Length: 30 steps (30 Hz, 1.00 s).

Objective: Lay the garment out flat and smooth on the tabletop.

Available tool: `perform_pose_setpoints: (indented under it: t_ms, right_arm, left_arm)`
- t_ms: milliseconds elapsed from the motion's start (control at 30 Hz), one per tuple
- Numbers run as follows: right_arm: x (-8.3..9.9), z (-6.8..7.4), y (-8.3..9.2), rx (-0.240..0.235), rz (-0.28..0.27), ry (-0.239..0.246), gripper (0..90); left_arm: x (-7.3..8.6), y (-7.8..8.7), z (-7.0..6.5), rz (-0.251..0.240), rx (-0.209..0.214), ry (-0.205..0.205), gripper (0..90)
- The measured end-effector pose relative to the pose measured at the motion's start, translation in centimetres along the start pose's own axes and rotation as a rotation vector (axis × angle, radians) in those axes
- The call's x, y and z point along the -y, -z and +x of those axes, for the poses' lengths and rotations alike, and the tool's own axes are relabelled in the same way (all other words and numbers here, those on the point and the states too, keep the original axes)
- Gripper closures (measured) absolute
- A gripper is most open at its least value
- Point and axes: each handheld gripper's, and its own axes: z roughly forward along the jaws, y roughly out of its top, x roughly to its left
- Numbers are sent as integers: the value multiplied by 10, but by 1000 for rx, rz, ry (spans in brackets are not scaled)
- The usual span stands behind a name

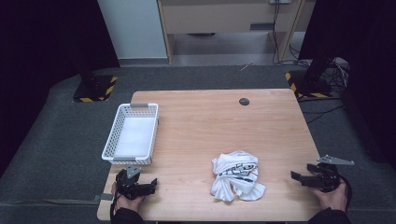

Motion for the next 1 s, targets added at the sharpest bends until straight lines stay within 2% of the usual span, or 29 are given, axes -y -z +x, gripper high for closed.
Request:
perform_pose_setpoints:
  t_ms: [33, 67, 100, 167, 267, 367, 533, 633, 667, 767, 833, 867, 933, 1000]
  right_arm:
    - [0, 0, 0, 0, 0, 0, 61]
    - [-2, 5, -2, 32, 25, 27, 72]
    - [0, 8, -3, 53, 24, 56, 74]
    - [0, 12, -4, 70, 28, 78, 73]
    - [-1, 13, -5, 77, 20, 42, 72]
    - [0, 15, -6, 88, 11, 30, 82]
    - [1, 20, -5, 140, 9, 11, 80]
    - [2, 22, -4, 164, 12, 36, 80]
    - [2, 23, -1, 184, -7, 47, 81]
    - [0, 25, 3, 188, -42, 45, 82]
    - [-1, 27, 6, 190, -58, 53, 91]
    - [-2, 29, 8, 200, -61, 69, 92]
    - [-6, 33, 12, 203, -68, 92, 94]
    - [-10, 36, 15, 187, -85, 76, 108]
  left_arm:
    - [0, 0, 0, 0, 0, 0, 0]
    - [0, 0, 0, 0, 0, 1, 0]
    - [0, 0, 0, 0, 0, 1, 0]
    - [0, 0, 0, 0, -1, 1, 0]
    - [0, 0, -1, -1, -3, 7, 0]
    - [0, 1, -3, 3, -7, 9, 0]
    - [-2, 4, -6, 24, 7, 26, 20]
    - [-3, 5, -8, 27, 10, 27, 30]
    - [-6, 6, -11, 26, 2, 14, 31]
    - [-10, 11, -16, 21, -29, 4, 31]
    - [-11, 13, -17, 18, -29, 9, 33]
    - [-14, 17, -24, 9, -26, 17, 37]
    - [-17, 17, -29, 6, -15, 4, 39]
    - [-20, 18, -33, -2, -1, 12, 42]
